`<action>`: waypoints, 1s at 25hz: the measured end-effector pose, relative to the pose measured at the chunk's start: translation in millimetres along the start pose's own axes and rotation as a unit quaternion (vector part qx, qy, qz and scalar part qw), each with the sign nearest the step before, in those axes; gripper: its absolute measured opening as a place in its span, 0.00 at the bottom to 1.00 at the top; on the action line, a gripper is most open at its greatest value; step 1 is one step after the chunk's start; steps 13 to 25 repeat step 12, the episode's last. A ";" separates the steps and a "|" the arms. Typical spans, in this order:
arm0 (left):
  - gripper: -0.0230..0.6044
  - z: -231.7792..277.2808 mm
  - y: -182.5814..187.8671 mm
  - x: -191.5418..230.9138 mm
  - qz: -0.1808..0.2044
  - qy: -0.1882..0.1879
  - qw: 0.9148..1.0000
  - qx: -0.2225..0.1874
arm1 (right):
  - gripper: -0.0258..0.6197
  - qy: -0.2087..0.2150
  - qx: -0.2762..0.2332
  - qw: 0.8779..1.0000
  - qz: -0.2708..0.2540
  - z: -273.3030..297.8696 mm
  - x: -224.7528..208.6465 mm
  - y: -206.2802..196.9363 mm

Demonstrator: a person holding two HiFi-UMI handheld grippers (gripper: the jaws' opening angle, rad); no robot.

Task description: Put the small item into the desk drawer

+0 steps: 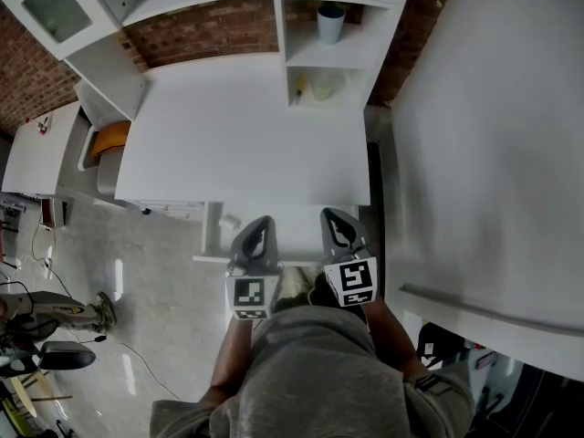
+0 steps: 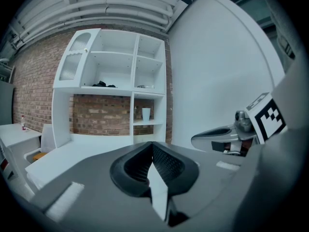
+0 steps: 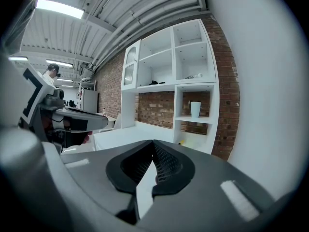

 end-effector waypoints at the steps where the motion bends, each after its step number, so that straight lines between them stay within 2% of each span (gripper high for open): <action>1: 0.06 -0.3 -0.1 -0.4 0.000 0.000 1.000 0.000 | 0.04 0.001 0.000 1.000 0.000 -0.2 0.4 -0.1; 25: 0.06 -2.4 2.0 -0.7 0.000 0.005 1.000 0.004 | 0.04 0.010 0.002 1.000 0.002 -0.8 0.4 2.7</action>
Point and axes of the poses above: the fingertips, and each gripper's own axes: z forward along the fingers, x to its left, y out of its top, the point moved 1 cm from there along -z, backward along the fingers, and after that the axes turned 4 degrees about y, right-handed, at the moved point
